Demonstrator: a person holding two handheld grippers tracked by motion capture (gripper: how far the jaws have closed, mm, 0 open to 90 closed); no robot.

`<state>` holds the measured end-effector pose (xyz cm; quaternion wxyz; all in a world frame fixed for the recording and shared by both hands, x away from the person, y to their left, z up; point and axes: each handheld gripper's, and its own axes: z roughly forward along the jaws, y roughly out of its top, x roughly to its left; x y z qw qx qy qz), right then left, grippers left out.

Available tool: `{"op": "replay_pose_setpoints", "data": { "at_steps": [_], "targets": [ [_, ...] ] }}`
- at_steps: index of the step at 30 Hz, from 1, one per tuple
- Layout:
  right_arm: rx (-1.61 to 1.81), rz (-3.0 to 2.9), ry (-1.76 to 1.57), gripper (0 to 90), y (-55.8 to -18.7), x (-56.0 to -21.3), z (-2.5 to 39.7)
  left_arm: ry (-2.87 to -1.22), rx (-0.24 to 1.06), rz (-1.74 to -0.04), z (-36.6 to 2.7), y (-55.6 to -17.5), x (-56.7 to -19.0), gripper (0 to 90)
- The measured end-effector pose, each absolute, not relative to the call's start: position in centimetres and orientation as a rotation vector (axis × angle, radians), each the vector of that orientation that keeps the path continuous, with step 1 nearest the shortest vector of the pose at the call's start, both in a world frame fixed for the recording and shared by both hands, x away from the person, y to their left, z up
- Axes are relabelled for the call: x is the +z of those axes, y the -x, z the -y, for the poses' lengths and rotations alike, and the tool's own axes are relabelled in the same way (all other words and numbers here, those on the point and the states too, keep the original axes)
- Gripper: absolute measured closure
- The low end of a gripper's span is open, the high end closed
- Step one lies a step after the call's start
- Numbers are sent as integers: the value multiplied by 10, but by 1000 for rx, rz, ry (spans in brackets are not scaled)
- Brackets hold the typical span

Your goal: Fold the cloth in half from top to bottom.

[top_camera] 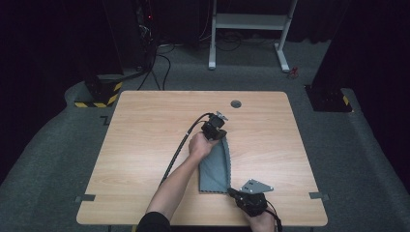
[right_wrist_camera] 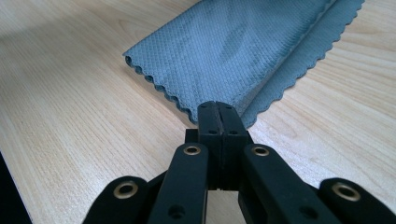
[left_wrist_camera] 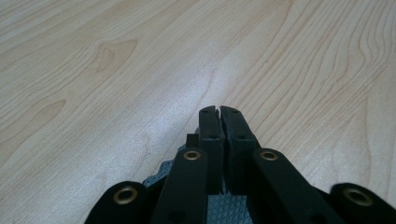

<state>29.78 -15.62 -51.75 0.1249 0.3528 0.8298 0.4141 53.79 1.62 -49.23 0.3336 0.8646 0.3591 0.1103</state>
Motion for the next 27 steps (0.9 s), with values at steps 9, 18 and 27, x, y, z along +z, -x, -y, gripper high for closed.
{"op": "replay_pose_setpoints", "data": {
  "at_steps": [9,18,27],
  "targets": [
    [1196,-2424,-1026,725,-300,-516,156,-2176,317,-966,-31,-535,-482,590],
    [1207,-2428,-1003,712,-339,-503,158,-2131,387,-1003,-80,-489,-472,508],
    [1135,-2469,-986,713,-391,-502,137,-2160,425,-1039,-103,-450,-499,499]
  ]
}}
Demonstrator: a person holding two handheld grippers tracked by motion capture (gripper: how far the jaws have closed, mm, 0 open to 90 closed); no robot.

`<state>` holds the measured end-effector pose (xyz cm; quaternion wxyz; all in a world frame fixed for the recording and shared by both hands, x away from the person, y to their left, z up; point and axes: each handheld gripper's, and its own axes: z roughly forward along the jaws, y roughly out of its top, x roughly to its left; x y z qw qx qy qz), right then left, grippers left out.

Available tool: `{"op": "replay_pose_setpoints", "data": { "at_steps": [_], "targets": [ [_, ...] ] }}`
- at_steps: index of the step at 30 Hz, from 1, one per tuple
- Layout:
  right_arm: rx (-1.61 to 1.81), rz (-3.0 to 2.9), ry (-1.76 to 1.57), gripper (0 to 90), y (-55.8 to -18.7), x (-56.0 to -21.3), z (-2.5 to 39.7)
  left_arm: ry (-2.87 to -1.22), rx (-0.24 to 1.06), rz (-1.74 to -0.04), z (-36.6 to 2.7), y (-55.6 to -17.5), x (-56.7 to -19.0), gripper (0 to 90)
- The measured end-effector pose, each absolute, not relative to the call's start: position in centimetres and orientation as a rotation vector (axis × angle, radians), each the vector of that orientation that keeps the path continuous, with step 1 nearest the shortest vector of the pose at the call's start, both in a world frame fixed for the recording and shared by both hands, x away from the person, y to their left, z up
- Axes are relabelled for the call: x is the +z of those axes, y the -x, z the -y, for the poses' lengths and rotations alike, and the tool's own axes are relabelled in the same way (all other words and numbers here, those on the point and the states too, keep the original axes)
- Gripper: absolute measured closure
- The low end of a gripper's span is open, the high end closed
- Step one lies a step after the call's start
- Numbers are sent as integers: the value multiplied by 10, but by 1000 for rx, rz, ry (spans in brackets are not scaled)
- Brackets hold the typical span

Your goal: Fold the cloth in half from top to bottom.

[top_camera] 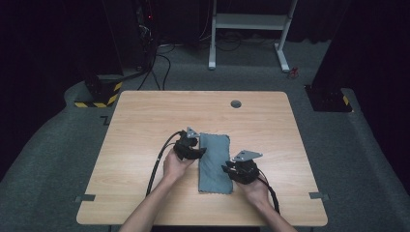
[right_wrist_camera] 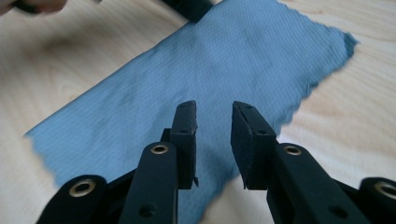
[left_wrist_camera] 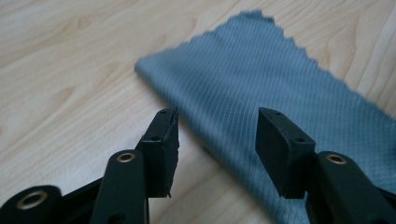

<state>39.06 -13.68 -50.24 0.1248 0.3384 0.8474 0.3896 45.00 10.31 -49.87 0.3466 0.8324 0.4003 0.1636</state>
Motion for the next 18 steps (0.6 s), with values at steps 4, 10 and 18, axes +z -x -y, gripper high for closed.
{"op": "replay_pose_setpoints", "data": {
  "at_steps": [4,10,18],
  "targets": [
    [1094,-2489,-972,712,-408,-507,127,-2199,461,-1058,-103,-446,-505,487],
    [1028,-2508,-977,723,-424,-516,130,-2216,496,-1066,-108,-444,-512,470],
    [1025,-2487,-995,715,-427,-517,133,-2139,403,-1017,-116,-416,-500,443]
  ]
}}
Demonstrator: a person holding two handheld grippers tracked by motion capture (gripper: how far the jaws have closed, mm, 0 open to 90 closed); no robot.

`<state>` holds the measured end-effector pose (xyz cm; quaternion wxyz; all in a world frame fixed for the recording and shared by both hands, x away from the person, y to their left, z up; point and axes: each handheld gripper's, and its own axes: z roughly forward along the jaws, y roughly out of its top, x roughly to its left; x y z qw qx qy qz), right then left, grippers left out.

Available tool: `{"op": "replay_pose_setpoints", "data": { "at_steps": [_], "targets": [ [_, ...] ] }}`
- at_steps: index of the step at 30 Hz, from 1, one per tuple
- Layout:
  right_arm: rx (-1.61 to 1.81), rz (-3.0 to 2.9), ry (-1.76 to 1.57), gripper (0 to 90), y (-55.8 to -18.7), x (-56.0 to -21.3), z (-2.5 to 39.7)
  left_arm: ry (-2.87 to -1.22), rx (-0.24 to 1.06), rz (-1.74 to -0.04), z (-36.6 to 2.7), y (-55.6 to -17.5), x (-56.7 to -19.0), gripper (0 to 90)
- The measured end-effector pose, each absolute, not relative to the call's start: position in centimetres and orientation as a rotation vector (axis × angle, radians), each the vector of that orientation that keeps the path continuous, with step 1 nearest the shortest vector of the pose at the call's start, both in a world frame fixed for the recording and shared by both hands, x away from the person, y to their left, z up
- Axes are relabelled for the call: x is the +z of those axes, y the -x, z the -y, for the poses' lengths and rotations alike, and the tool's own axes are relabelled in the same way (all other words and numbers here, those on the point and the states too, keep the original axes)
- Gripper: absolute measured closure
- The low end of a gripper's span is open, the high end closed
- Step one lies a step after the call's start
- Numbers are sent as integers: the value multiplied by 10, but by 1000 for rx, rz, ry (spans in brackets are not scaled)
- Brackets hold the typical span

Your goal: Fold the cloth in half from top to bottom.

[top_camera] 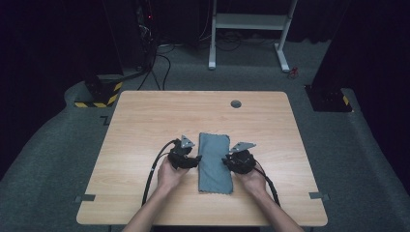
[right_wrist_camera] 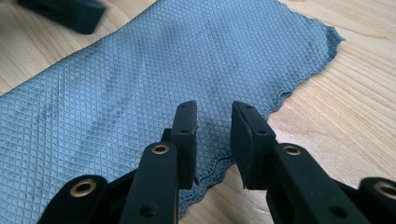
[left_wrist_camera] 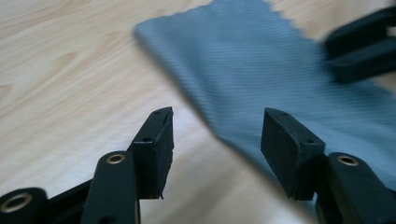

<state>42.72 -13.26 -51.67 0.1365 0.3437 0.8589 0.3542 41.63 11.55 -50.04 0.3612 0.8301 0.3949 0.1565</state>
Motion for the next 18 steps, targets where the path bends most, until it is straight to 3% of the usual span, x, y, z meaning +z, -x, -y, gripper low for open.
{"op": "replay_pose_setpoints", "data": {
  "at_steps": [4,7,18],
  "targets": [
    [1025,-2488,-996,714,-427,-517,133,-2171,359,-991,-110,-403,-505,427],
    [1025,-2488,-994,713,-427,-517,133,-2244,405,-982,-108,-398,-513,428],
    [1019,-2489,-987,692,-427,-516,134,-2144,327,-998,-118,-370,-511,413]
  ]
}}
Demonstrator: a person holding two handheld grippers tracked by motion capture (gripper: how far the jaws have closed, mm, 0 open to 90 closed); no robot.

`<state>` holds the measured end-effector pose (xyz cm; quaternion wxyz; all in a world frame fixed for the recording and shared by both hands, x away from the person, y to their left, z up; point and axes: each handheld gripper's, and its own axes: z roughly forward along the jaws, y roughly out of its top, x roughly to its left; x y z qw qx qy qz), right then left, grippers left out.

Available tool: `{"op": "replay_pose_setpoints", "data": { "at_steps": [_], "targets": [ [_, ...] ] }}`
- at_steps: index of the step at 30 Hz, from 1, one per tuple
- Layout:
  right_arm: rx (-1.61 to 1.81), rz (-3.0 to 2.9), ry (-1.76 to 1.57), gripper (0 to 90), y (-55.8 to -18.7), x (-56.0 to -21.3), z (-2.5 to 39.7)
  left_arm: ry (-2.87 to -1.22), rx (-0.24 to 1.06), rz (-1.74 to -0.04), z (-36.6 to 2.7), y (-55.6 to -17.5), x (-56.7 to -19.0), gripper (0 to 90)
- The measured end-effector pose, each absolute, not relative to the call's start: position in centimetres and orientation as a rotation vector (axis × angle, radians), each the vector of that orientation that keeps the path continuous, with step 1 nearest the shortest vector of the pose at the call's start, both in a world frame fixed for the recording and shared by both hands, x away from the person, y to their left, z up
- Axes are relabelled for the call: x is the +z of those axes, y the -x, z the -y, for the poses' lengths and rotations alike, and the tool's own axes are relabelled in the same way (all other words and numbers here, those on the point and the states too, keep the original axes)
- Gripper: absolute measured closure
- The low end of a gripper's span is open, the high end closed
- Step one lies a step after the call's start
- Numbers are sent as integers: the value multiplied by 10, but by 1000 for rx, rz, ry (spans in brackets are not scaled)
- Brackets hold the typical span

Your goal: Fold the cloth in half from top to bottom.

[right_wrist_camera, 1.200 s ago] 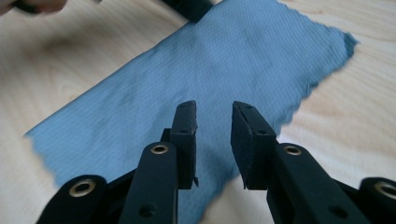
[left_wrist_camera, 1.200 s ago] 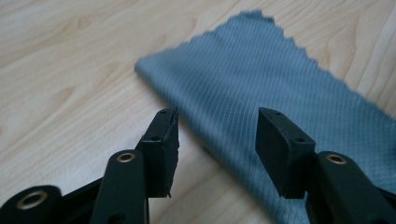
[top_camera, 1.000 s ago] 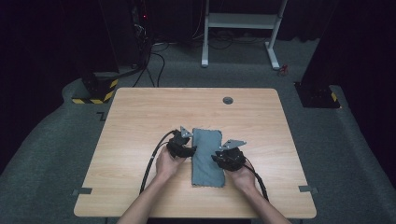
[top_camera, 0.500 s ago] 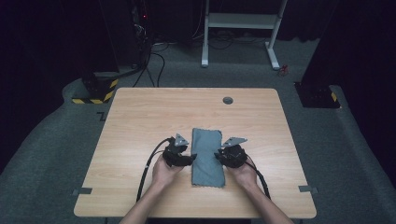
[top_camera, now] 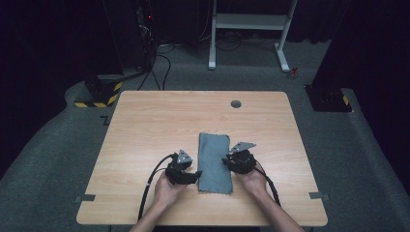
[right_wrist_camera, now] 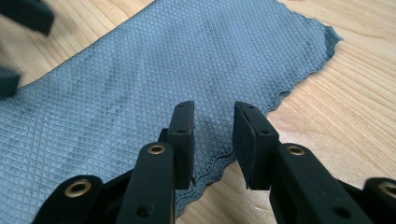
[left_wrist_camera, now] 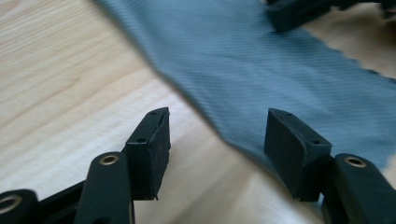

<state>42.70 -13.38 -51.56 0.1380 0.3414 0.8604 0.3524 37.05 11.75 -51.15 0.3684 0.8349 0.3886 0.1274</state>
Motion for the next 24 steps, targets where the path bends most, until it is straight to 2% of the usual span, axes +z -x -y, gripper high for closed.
{"op": "replay_pose_setpoints", "data": {
  "at_steps": [6,13,17,19,24],
  "targets": [
    [1054,-2464,-981,672,-422,-508,139,-2202,408,-961,-112,-350,-517,412],
    [1089,-2463,-1059,678,-425,-506,151,-2108,268,-1005,-130,-350,-514,411],
    [1112,-2428,-1084,678,-428,-505,156,-2079,277,-1027,-138,-365,-510,444],
    [1135,-2394,-1133,679,-432,-504,161,-2055,238,-1053,-144,-386,-509,459],
    [1132,-2388,-1206,650,-440,-504,163,-2017,151,-1136,-152,-424,-508,428]
  ]
}}
